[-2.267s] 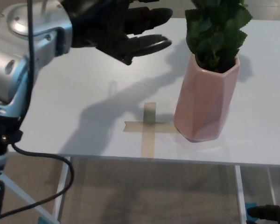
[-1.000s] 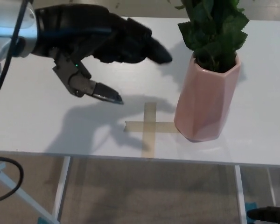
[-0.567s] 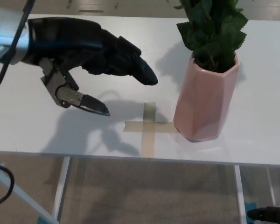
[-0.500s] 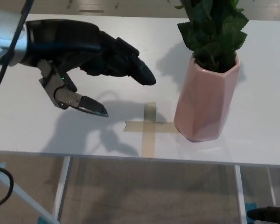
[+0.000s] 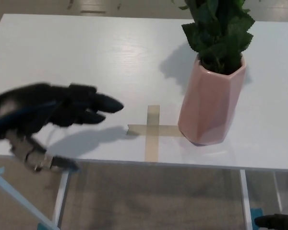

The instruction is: Use the left hand to pick up the rose and then lift and insert it into the pink vase.

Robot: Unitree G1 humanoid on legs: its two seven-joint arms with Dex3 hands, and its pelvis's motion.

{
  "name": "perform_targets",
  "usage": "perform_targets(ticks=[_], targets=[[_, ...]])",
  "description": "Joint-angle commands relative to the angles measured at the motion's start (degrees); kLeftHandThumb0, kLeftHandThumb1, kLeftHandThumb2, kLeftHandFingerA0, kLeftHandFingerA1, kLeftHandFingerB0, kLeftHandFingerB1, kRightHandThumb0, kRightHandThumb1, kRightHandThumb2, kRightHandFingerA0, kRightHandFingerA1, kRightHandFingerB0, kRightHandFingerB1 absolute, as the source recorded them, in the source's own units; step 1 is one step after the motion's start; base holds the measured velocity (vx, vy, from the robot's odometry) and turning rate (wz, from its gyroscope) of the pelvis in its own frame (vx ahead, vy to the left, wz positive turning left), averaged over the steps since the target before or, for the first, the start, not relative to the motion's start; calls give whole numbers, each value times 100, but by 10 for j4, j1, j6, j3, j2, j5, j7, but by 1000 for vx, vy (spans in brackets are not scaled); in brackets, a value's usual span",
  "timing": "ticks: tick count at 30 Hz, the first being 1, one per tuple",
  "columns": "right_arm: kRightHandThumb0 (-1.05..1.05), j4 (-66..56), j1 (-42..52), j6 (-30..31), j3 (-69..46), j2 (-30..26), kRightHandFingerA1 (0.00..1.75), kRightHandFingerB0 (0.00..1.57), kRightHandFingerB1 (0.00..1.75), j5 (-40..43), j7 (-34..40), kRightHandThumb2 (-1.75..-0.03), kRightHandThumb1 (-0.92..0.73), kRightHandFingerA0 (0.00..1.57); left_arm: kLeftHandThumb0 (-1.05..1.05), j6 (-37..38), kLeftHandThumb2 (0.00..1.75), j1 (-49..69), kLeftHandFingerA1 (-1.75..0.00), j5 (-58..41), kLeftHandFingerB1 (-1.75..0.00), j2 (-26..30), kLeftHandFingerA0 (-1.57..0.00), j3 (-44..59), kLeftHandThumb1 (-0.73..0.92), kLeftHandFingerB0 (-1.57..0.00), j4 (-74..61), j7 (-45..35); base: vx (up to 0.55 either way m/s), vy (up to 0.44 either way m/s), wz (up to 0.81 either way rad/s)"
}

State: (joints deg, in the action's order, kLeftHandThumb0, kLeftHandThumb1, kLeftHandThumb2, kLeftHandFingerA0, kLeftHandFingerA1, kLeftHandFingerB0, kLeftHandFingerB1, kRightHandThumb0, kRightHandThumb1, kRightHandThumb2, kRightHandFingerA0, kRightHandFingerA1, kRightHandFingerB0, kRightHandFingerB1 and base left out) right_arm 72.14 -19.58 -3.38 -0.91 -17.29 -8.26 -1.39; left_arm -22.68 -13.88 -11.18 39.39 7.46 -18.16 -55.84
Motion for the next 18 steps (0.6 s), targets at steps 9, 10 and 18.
perform_targets(ticks=[9, 10, 18], targets=[[-35, 11, 61, -12, 1, 5, 41, 56, 39, -2, 17, -60, -66, 60, -26, 140, 83, 420, -52, -140, -49, -149, -11, 244, 22, -10, -143, -51, 0, 0, 0], [-35, 12, 62, -11, 1, 6, 41, 56, 39, -2, 18, -60, -66, 60, -26, 150, 83, 438, -52, -138, -49, -157, -11, 245, 22, -10, -129, -57, 0, 0, 0], [-38, 16, 83, -9, 4, 6, 60, 45, 54, -5, 20, -90, -54, 57, -54, 293, 54, 463, -35, 8, -31, -203, -36, 181, 44, -33, 201, 41, 0, 0, 0]])
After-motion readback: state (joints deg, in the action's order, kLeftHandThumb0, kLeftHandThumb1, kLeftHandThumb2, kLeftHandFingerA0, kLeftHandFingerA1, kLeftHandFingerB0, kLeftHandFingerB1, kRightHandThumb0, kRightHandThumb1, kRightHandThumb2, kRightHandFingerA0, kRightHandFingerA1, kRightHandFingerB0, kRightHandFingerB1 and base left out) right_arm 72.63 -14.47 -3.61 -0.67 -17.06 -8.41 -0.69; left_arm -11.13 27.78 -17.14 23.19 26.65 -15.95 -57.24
